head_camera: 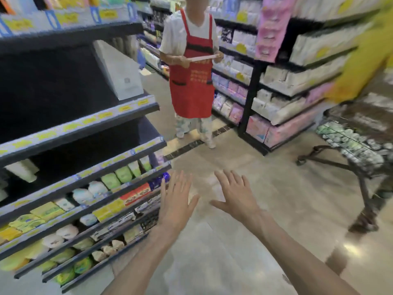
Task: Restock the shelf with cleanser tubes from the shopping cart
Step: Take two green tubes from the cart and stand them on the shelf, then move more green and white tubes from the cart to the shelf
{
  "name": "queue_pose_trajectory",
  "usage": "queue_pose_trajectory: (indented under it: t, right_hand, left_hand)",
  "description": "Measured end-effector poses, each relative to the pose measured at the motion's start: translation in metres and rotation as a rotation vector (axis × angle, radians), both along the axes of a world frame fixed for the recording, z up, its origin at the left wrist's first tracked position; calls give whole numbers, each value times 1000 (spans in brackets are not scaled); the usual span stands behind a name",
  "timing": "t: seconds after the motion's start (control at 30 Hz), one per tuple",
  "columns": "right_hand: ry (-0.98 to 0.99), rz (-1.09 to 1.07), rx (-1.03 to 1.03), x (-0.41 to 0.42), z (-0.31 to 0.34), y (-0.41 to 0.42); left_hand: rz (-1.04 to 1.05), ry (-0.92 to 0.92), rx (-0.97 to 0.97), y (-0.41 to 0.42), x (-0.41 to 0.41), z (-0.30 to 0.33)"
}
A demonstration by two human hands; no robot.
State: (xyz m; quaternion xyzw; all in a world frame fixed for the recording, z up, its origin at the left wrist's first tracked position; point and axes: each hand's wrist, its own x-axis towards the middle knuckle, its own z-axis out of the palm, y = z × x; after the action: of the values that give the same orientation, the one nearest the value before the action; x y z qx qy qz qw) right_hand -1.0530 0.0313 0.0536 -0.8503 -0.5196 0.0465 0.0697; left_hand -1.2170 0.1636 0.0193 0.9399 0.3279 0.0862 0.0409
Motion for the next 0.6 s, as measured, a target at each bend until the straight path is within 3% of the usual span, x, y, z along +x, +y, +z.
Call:
queue_pose_trajectory:
  t: [0.6]
  right_hand:
    - [19, -696, 13, 272, -18, -245]
  left_hand:
    - [-691, -49, -51, -162, 386, -16]
